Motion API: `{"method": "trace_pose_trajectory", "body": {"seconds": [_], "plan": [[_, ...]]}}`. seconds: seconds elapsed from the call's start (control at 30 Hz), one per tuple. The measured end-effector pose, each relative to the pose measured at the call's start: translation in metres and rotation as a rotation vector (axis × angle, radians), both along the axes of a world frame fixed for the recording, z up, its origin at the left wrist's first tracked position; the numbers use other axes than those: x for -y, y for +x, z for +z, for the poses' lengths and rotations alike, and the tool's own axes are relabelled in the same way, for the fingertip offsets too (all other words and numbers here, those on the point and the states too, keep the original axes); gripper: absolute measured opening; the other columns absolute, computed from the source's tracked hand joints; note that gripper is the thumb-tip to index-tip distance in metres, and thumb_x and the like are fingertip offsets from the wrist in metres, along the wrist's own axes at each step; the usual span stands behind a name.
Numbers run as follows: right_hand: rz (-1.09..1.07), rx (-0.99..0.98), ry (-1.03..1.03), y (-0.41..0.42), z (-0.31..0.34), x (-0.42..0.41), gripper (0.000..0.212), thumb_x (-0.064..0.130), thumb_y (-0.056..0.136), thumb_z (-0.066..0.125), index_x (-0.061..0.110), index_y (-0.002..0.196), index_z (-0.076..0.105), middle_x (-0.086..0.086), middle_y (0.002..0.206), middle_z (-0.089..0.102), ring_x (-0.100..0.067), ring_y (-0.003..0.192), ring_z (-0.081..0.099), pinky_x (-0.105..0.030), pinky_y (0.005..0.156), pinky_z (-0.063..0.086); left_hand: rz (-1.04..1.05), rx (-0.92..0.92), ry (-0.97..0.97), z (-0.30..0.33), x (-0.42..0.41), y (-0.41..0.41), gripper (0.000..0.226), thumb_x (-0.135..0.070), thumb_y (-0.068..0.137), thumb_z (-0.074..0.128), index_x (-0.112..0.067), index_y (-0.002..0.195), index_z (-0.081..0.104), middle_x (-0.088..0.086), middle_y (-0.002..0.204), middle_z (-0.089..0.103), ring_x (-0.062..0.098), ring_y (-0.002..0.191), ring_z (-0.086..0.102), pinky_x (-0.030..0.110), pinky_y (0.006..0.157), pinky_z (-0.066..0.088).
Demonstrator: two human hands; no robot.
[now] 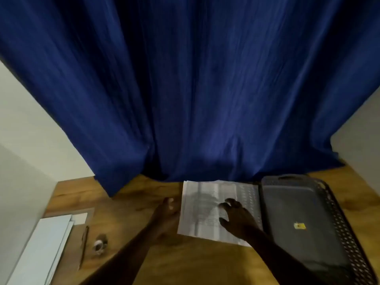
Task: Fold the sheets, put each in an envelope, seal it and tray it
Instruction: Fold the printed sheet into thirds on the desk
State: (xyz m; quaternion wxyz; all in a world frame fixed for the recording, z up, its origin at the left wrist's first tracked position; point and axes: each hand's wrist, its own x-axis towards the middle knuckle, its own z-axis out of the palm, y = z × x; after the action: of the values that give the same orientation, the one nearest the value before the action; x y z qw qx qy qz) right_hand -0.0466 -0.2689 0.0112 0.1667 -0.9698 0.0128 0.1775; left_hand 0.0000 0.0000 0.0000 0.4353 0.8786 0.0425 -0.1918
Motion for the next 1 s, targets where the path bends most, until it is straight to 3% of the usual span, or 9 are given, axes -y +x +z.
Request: {"method": "trace_pose_trajectory", "body": {"seconds": [0.13,0.43,0.53,0.63,0.73,0.87,1.0], "plan": [[0.003,-0.08,-0.005,-0.009,-0.022,0.001,0.059,0.046,0.098,0.052,0.028,0.152,0.037,0.0,0.164,0.024,-0.022,0.151,0.024,-0.041,0.119,0.033,-0.023,-0.126,0.094,-0.011,0.015,0.007,0.06,-0.032,0.093,0.067,-0.019,0.145,0.042,0.004,0.136,0.06,0.023,0.117,0.063,0.038,0.092,0.056],[0.008,-0.018,0.007,-0.022,-0.047,0.006,0.06,0.045,0.098,0.052,0.029,0.154,0.036,0.001,0.166,0.022,-0.021,0.154,0.017,-0.041,0.122,0.027,0.119,-0.158,0.036,-0.03,0.046,0.007,0.053,-0.023,0.09,0.074,-0.012,0.137,0.051,0.008,0.132,0.063,0.026,0.117,0.062,0.036,0.093,0.053],[-0.017,0.017,0.009,-0.026,-0.057,0.006,0.06,0.046,0.097,0.052,0.029,0.153,0.038,0.0,0.166,0.024,-0.021,0.154,0.018,-0.043,0.122,0.023,0.138,-0.15,0.02,-0.04,0.042,0.002,0.042,-0.022,0.092,0.072,-0.011,0.13,0.059,0.008,0.126,0.067,0.023,0.109,0.066,0.029,0.081,0.055],[-0.041,0.114,0.032,-0.032,-0.078,0.007,0.057,0.052,0.096,0.045,0.028,0.148,0.045,-0.001,0.162,0.034,-0.023,0.151,0.027,-0.049,0.119,0.031,0.109,-0.045,0.061,-0.05,0.035,-0.005,0.018,-0.025,0.095,0.067,-0.017,0.111,0.063,0.004,0.109,0.071,0.013,0.089,0.067,0.016,0.062,0.047],[-0.035,0.239,0.047,-0.045,-0.104,0.006,0.059,0.052,0.097,0.036,0.026,0.149,0.043,-0.001,0.163,0.032,-0.023,0.152,0.025,-0.053,0.118,0.029,0.1,0.133,0.099,-0.06,0.029,-0.018,0.026,-0.029,0.098,0.063,-0.02,0.122,0.062,-0.007,0.103,0.069,0.002,0.08,0.061,0.013,0.063,0.044],[-0.048,0.374,0.028,-0.051,-0.122,0.001,0.056,0.046,0.1,0.035,0.023,0.151,0.044,-0.003,0.166,0.027,-0.022,0.155,0.018,-0.046,0.123,0.016,0.087,0.362,0.039,-0.084,0.029,-0.035,0.036,-0.03,0.1,0.06,-0.02,0.134,0.057,-0.006,0.114,0.071,0.004,0.094,0.066,0.025,0.079,0.058],[-0.053,0.39,-0.006,-0.051,-0.122,-0.004,0.066,0.061,0.1,0.031,0.025,0.155,0.036,0.0,0.168,0.021,-0.018,0.156,0.012,-0.046,0.126,0.012,0.033,0.487,0.001,-0.097,0.031,-0.043,0.058,-0.029,0.097,0.064,-0.027,0.149,0.039,-0.007,0.136,0.061,0.001,0.116,0.059,0.02,0.09,0.052]]}}
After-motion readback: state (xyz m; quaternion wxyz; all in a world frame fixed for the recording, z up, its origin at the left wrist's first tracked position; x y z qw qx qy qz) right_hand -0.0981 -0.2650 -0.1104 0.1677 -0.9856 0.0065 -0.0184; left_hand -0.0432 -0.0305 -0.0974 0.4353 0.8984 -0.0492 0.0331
